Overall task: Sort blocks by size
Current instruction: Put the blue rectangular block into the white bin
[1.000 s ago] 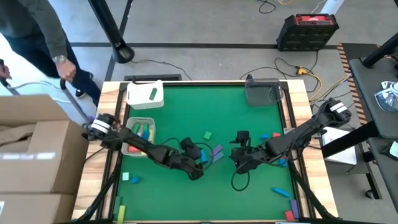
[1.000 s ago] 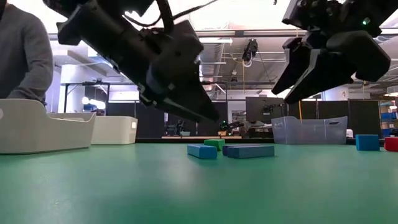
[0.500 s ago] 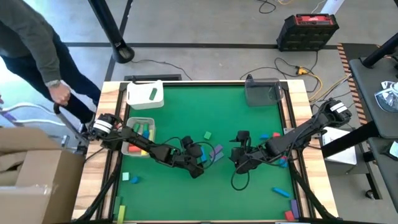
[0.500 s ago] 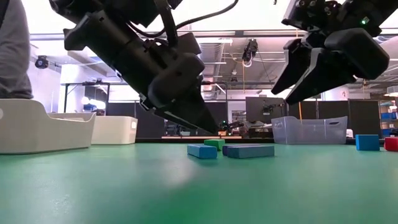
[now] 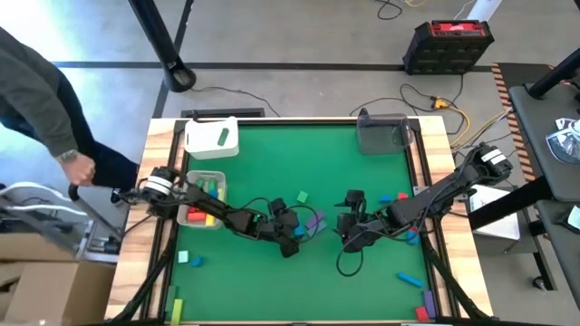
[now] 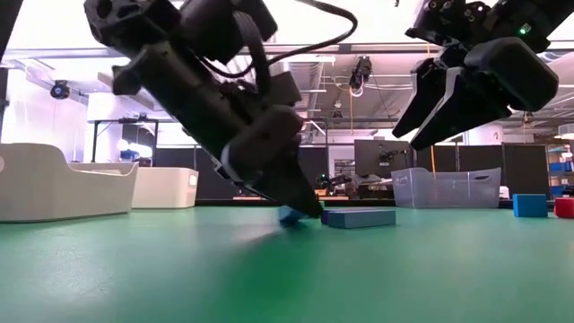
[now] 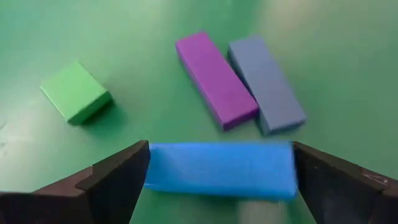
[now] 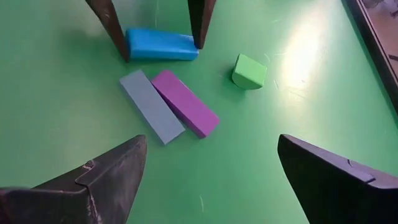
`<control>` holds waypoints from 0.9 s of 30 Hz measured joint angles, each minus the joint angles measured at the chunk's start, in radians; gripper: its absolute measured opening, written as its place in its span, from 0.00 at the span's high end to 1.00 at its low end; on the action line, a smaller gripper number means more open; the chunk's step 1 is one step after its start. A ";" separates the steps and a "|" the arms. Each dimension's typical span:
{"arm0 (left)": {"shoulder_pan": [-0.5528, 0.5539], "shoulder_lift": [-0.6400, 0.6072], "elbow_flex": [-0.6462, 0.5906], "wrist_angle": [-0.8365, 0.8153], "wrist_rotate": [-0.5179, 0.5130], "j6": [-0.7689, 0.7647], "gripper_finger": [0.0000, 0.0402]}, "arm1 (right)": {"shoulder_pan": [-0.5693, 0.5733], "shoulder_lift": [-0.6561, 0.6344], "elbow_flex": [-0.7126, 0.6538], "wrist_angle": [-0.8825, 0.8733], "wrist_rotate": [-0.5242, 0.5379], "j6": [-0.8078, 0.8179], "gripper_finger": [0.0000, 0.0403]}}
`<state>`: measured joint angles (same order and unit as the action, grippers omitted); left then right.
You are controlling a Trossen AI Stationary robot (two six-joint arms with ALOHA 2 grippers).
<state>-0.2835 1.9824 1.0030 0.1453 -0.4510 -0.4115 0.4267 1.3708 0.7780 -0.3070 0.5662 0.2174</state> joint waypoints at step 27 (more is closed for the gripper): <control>0.183 -0.186 0.012 -0.313 -0.188 -0.271 0.10 | -0.002 0.000 0.000 0.003 -0.042 -0.006 0.12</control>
<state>-0.1007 1.7969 1.0151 -0.1680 -0.6391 -0.6826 0.4248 1.3708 0.7780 -0.3039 0.5243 0.2111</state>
